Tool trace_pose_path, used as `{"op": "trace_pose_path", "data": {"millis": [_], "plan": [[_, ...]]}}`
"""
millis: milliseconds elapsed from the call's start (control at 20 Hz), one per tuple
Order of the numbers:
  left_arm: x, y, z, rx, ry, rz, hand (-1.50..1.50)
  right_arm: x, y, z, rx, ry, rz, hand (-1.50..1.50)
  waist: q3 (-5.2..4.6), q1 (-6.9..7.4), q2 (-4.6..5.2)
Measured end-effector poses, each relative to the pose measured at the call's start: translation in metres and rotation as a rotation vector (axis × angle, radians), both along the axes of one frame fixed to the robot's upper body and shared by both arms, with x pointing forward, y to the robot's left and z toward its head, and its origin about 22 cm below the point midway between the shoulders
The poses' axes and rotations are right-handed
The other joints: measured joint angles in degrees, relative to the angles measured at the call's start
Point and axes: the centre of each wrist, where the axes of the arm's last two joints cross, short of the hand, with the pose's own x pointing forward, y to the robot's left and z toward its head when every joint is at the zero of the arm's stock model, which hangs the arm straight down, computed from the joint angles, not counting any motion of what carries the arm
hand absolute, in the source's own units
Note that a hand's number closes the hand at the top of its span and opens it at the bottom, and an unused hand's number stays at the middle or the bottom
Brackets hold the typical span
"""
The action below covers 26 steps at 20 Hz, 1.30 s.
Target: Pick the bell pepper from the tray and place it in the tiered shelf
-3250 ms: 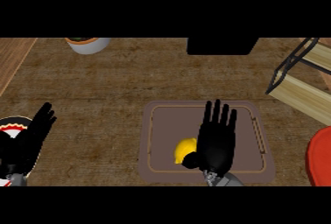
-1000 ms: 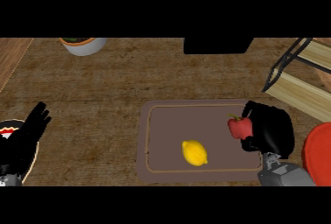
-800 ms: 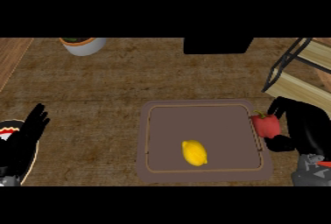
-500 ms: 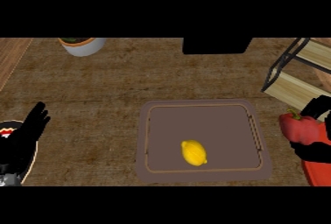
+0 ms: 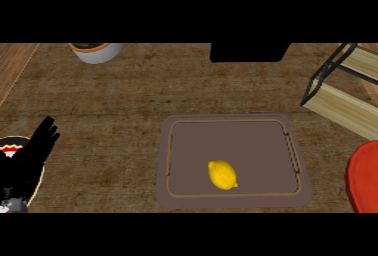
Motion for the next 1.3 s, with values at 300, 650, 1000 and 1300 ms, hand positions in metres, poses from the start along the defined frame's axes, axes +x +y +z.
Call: {"op": "trace_pose_path", "data": {"millis": [300,650,1000,1300], "plan": [[0.000,-0.002,-0.003,0.004,0.000,-0.016,0.00,-0.010,-0.010,0.045,0.000,-0.138,-0.028,1.50,-0.01,0.50,0.11],[0.000,-0.001,-0.002,0.004,0.001,-0.022,0.00,-0.002,-0.025,0.095,-0.127,-0.159,-0.125,1.50,-0.05,0.98,0.19],[0.006,-0.001,0.000,0.008,-0.005,-0.025,0.00,0.027,-0.050,0.113,-0.176,-0.077,-0.200,1.50,0.00,1.28,0.36],[0.008,-0.005,-0.001,-0.001,-0.009,-0.032,0.00,0.056,-0.070,0.115,-0.219,-0.042,-0.274,1.50,0.03,1.45,0.47]]}}
